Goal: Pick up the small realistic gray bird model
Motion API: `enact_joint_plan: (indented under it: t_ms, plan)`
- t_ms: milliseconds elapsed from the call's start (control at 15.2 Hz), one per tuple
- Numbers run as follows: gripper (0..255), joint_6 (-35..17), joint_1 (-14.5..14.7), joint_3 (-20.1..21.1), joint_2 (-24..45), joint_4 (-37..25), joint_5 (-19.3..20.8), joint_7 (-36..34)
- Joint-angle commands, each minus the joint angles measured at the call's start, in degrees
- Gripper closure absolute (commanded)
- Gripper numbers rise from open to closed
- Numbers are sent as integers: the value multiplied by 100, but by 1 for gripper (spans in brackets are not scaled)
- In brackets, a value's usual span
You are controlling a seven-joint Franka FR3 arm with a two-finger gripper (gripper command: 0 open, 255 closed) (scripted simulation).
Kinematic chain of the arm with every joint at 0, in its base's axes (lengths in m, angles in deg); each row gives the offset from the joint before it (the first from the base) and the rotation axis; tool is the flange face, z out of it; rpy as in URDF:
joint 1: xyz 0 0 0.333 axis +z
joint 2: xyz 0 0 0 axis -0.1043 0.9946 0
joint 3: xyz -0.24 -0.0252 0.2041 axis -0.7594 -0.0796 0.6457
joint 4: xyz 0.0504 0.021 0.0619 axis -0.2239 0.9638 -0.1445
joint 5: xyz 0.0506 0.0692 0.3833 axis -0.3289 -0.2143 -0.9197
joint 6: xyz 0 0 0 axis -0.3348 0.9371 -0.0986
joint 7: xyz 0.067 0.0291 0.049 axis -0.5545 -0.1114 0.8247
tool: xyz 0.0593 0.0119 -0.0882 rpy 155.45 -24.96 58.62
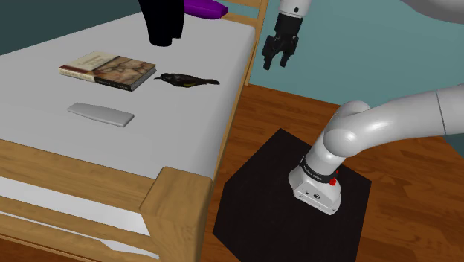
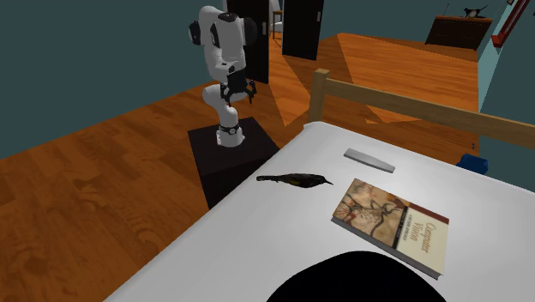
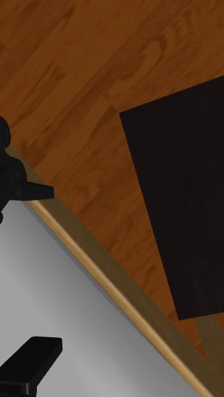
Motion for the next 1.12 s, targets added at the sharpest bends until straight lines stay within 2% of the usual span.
enact_joint_plan:
  t_ms: [0,528,1056]
  plan:
    - [0,0,0,0,0,0,0,0]
    - [0,-1448,418,-407,1521,-350,181,1426]
    - [0,-2523,834,-640,3153,-1177,9,2837]
